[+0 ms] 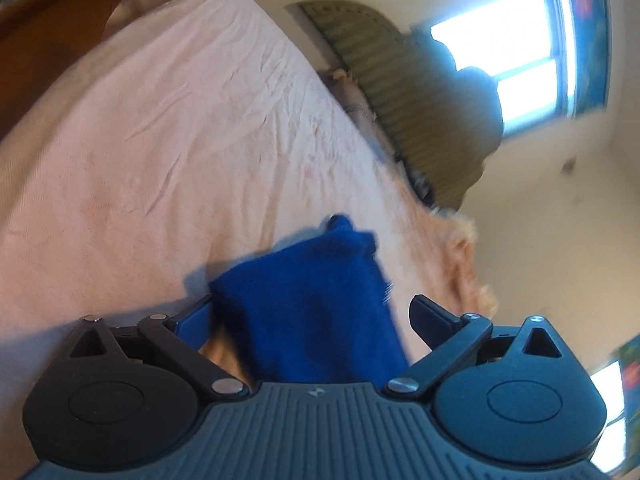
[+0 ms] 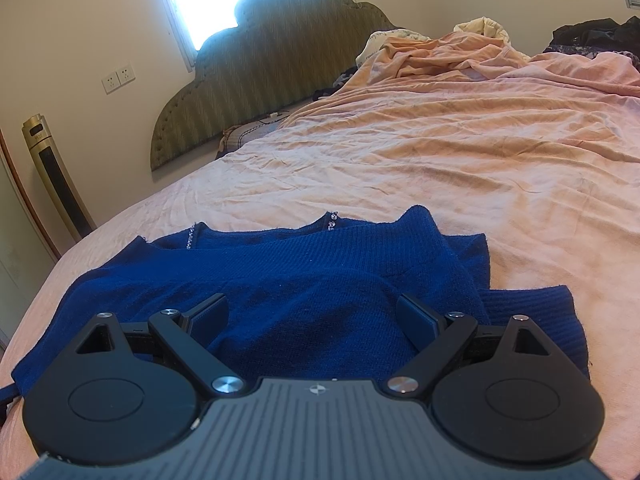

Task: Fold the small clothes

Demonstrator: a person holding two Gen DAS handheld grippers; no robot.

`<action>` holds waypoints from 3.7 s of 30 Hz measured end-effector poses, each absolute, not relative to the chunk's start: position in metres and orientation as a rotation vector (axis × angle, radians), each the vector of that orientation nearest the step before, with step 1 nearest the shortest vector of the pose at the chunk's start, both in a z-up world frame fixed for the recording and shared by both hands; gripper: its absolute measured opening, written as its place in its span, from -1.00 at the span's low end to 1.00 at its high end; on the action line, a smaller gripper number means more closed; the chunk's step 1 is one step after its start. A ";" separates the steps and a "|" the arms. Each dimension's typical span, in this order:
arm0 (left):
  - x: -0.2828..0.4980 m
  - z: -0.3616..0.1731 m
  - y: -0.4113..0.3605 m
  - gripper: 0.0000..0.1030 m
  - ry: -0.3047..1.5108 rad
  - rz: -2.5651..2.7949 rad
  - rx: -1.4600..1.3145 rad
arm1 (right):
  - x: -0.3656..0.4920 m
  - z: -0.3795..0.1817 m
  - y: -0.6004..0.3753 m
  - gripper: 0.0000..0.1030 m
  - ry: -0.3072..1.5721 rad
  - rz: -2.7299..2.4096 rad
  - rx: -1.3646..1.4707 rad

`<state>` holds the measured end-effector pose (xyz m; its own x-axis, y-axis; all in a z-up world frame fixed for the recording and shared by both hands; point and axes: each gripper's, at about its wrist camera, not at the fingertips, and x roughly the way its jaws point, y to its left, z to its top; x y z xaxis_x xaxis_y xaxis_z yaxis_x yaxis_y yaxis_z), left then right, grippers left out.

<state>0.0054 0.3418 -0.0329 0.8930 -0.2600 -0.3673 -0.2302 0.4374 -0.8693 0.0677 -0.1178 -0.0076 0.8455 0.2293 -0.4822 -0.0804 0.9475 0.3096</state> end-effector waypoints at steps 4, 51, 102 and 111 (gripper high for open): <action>0.004 -0.040 0.347 0.96 0.442 -0.074 -1.241 | 0.067 -0.007 -0.118 0.80 0.539 0.166 0.286; 0.007 0.011 0.110 -0.90 0.431 -0.374 0.133 | 0.230 0.046 -0.008 -0.64 0.933 0.509 0.308; -0.047 -0.023 -0.057 -0.88 0.287 -0.868 0.634 | 0.125 0.028 -0.248 -0.83 0.792 0.243 0.377; -0.057 -0.032 -0.058 -0.87 0.367 -0.908 0.615 | 0.116 0.005 -0.284 -0.68 0.851 0.151 0.410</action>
